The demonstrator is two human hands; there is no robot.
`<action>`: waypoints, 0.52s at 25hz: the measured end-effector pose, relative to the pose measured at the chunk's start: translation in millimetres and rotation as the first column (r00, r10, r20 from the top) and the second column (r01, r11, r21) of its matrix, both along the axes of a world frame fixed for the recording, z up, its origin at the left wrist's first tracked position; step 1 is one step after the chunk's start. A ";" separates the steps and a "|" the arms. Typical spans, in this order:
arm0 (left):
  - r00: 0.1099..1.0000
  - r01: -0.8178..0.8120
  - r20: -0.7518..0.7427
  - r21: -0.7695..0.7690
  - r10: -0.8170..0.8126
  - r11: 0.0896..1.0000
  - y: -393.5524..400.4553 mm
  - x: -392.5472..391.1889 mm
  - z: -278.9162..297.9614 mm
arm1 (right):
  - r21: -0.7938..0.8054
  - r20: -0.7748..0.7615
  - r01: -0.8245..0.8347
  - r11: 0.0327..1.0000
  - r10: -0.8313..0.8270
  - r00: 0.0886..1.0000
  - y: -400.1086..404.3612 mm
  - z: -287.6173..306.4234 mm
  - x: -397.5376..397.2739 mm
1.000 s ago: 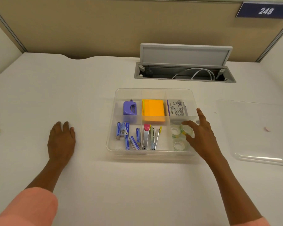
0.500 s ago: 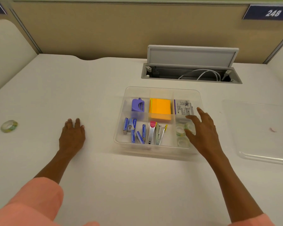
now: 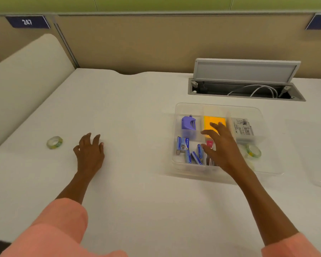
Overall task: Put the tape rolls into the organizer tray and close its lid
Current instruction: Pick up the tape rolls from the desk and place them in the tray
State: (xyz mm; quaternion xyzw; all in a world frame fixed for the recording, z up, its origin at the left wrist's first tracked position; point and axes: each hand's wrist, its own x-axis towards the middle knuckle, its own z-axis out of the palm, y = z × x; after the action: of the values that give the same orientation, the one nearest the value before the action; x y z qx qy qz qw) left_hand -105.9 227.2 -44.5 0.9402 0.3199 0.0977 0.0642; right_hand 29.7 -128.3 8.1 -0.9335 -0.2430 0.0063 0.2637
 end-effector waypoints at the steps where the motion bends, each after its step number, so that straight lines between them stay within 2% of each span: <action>1: 1.000 0.009 0.006 0.013 -0.010 1.000 7.6 -1.9 0.7 | 0.004 -0.011 -0.028 1.000 0.028 1.000 15.7 1.0 -5.0; 3: 1.000 -0.006 0.014 0.015 0.005 1.000 25.8 -5.9 6.5 | 0.021 -0.043 -0.079 0.997 0.080 0.996 45.2 0.8 -13.8; 7: 0.979 -0.203 0.016 -0.082 0.205 0.976 67.7 -17.8 14.5 | -0.005 -0.045 -0.192 0.981 0.192 0.980 88.8 -1.3 -20.7; 10: 0.944 -0.329 -0.017 -0.135 0.330 0.935 83.3 -25.5 7.1 | -0.040 -0.043 -0.218 0.975 0.217 0.975 103.4 -4.2 -22.7; 13: 0.936 -0.352 -0.030 -0.135 0.352 0.926 83.5 -25.8 -4.9 | -0.046 -0.058 -0.200 0.979 0.198 0.979 107.8 -3.3 -22.4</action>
State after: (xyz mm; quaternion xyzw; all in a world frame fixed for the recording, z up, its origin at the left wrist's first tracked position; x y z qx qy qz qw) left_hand -131.7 310.7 -49.4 0.8612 0.4894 0.0826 0.1097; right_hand 7.3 -20.5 4.9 -0.9105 -0.3278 0.0640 0.2439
